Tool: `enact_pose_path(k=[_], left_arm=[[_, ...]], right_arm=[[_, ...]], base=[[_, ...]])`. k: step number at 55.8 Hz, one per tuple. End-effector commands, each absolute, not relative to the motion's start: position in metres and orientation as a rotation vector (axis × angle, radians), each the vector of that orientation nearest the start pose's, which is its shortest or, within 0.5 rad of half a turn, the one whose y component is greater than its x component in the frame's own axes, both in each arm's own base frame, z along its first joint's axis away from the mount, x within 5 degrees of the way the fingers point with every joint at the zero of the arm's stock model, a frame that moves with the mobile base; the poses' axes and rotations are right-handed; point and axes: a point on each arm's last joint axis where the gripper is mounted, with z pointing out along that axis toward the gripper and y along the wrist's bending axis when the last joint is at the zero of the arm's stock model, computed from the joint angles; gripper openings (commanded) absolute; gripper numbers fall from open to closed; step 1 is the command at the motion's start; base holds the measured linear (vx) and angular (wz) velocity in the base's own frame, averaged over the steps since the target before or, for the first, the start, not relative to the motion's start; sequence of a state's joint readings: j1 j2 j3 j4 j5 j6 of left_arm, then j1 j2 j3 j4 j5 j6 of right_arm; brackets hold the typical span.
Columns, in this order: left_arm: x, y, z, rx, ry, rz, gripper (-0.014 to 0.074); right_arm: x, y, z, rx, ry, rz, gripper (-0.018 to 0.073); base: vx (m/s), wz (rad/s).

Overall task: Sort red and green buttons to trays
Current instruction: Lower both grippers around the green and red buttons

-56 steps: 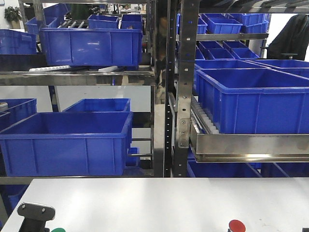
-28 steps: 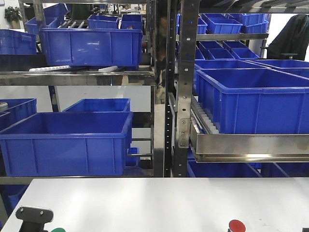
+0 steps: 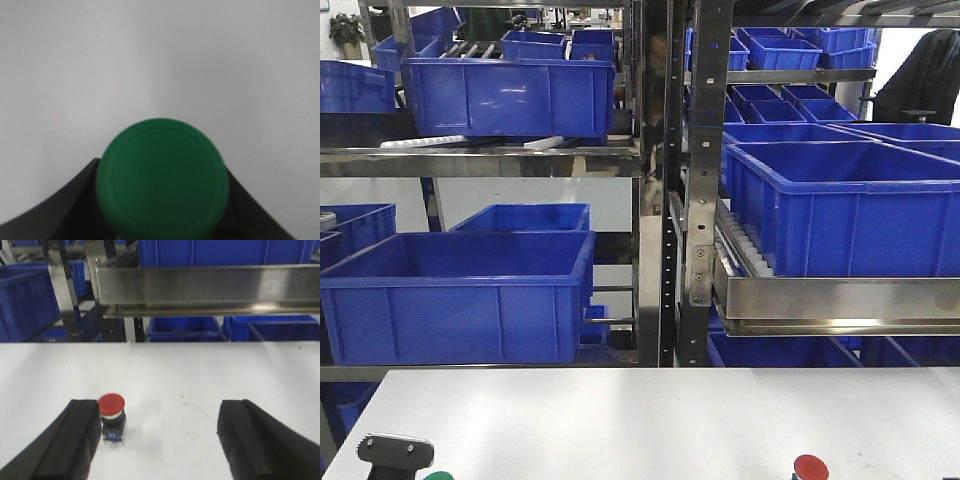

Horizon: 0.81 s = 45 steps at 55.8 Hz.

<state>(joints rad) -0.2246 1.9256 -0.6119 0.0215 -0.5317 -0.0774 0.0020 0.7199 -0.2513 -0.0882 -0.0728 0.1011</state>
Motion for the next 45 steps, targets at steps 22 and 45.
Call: enact_pose_path(k=[22,45], left_arm=[[0.313,-0.072,0.11,0.158,2.12,-0.186,0.0106],[0.313,-0.072,0.11,0.158,2.119,-0.187,0.002]], right_arm=[[0.187,0.008,0.217,-0.187,1.899,-0.012,0.0554],[0.235,0.021,0.177,-0.31,1.97,0.127,0.0554]], base=[[0.0,0.0],[0.0,0.0]])
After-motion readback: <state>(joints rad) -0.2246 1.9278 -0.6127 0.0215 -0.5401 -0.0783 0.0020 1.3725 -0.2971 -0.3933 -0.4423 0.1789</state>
